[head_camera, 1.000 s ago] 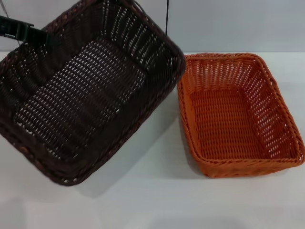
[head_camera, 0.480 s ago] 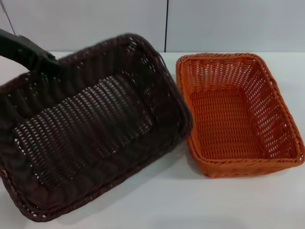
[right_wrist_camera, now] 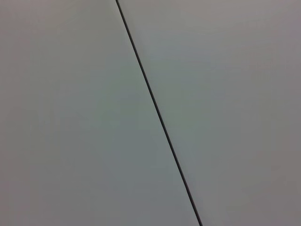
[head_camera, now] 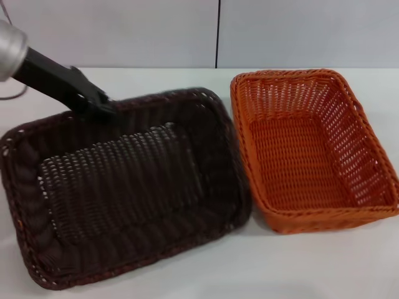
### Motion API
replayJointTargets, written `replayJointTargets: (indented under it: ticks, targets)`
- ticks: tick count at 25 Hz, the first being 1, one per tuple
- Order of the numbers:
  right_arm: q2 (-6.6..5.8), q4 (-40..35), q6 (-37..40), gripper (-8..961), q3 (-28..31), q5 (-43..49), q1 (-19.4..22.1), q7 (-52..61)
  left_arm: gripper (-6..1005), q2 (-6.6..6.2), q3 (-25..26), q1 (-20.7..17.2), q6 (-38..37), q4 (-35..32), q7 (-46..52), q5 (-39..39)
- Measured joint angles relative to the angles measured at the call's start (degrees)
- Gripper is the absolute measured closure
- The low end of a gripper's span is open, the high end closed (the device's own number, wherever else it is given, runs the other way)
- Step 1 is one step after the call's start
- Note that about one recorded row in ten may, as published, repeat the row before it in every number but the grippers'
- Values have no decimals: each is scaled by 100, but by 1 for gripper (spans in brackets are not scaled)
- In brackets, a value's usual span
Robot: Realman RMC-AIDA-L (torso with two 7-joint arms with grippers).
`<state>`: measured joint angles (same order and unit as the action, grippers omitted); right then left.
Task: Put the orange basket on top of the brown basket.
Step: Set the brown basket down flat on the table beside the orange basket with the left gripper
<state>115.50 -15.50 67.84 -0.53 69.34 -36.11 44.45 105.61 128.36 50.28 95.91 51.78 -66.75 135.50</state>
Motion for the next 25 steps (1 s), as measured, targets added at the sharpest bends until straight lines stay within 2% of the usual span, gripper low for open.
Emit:
replayJointTargets:
  ticks: [1,2,3,4,5,9,10,16,21,23,24,25]
  targets:
    - [10,2,0,255,0,0,10,4,789,160,-9,56,-13,-16,-97,1]
    - [21,2,1,255,0,0,23,7,789,160,-9,56,-13,-16,-97,1]
    - [27,3,2,256,0,0,31,8,789,252,-13,90,-26,-5,-146,0]
    - [33,4,2,256,0,0,47,10,789,423,-17,181,-92,12,-250,-7]
    - [33,4,2,256,0,0,47,10,789,423,-17,181,-92,12,-250,-7]
    - [34,4,3,256,0,0,57,-1,789,768,-114,571,-340,-174,-432,-5]
    - [34,4,3,256,0,0,57,-1,789,817,-182,638,-404,-253,-451,-4]
    - [34,4,-1,256,0,0,64,-17,788,829,-307,715,-450,-353,-425,-2]
    - [32,4,-27,255,1,1,92,-17,787,715,-367,659,-363,-228,367,73]
    - [30,3,-35,255,3,0,93,-17,787,720,-380,628,-359,-152,442,116]
    - [25,4,-43,255,4,0,92,-8,787,764,-372,530,-337,9,510,204]
    - [25,4,-43,255,4,0,92,-8,752,764,-372,530,-337,9,510,204]
